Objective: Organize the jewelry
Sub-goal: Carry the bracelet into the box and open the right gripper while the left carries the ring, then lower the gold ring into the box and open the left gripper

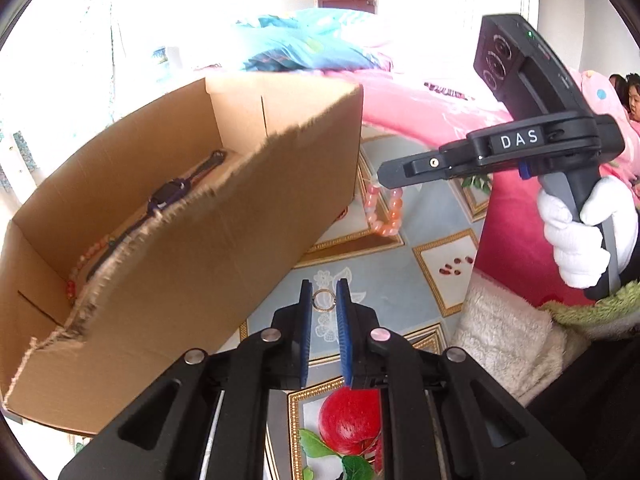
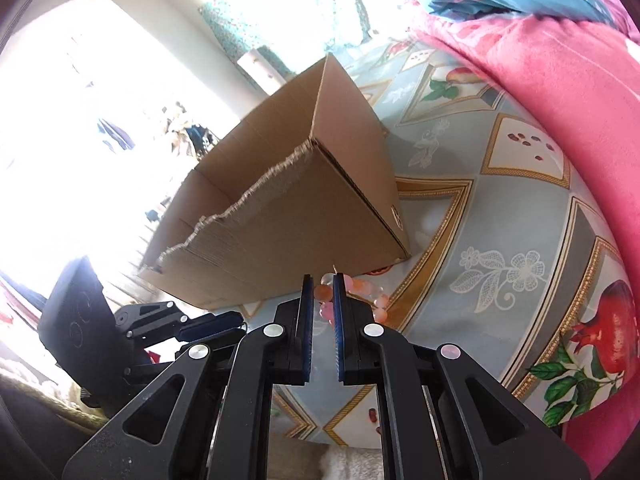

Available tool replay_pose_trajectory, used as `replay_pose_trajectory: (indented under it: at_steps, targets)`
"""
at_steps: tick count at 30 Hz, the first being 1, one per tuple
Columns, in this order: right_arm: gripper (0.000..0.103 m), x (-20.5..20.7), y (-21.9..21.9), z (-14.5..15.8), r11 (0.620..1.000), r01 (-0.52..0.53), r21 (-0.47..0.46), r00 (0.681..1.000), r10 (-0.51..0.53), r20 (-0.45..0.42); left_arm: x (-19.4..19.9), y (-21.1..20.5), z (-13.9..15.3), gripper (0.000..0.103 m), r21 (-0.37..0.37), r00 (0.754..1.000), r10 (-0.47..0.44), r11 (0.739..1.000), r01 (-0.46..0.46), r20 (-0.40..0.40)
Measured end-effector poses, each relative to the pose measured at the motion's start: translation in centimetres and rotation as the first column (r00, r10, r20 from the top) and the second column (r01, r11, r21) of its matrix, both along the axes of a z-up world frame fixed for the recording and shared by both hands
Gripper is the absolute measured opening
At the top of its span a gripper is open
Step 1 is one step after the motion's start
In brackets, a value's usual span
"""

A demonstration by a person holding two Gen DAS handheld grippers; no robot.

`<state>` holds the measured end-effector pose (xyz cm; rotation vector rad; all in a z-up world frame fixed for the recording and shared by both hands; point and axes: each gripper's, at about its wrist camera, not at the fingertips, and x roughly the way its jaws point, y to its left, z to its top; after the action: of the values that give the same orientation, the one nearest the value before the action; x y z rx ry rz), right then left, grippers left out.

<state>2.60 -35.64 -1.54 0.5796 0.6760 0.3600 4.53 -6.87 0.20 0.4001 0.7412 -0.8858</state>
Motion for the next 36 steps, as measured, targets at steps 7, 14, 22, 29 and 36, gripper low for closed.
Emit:
replay_pose_trajectory:
  at_steps: [7, 14, 22, 29, 36]
  targets:
    - [0.007, -0.9, -0.2, 5.7, 0.998, -0.018, 0.052, 0.988, 0.01, 0.153, -0.2, 2.7, 6.8, 0.011, -0.154, 0.996, 0.064, 0.987, -0.054, 0.063]
    - [0.007, 2.7, -0.2, 10.9, 0.998, -0.049, -0.032, 0.969, 0.056, 0.24, 2.3, 4.3, 9.0, 0.011, -0.197, 0.984, 0.161, 0.97, -0.145, 0.07]
    - [0.01, 11.0, 2.6, 9.5, 0.965, -0.143, -0.221, 0.99, 0.139, -0.031, 5.4, 5.1, 8.8, 0.011, -0.189, 0.962, 0.271, 0.946, -0.263, 0.02]
    - [0.016, 10.5, 1.9, 9.1, 0.962, -0.097, -0.256, 0.995, 0.096, -0.017, 8.1, 4.9, 7.9, 0.012, -0.146, 0.949, 0.307, 0.938, -0.315, -0.075]
    - [0.019, 9.2, -0.6, 8.5, 0.99, -0.03, -0.135, 0.999, 0.034, 0.024, 13.6, 3.6, 6.2, 0.011, -0.055, 0.91, 0.298, 0.944, -0.327, -0.289]
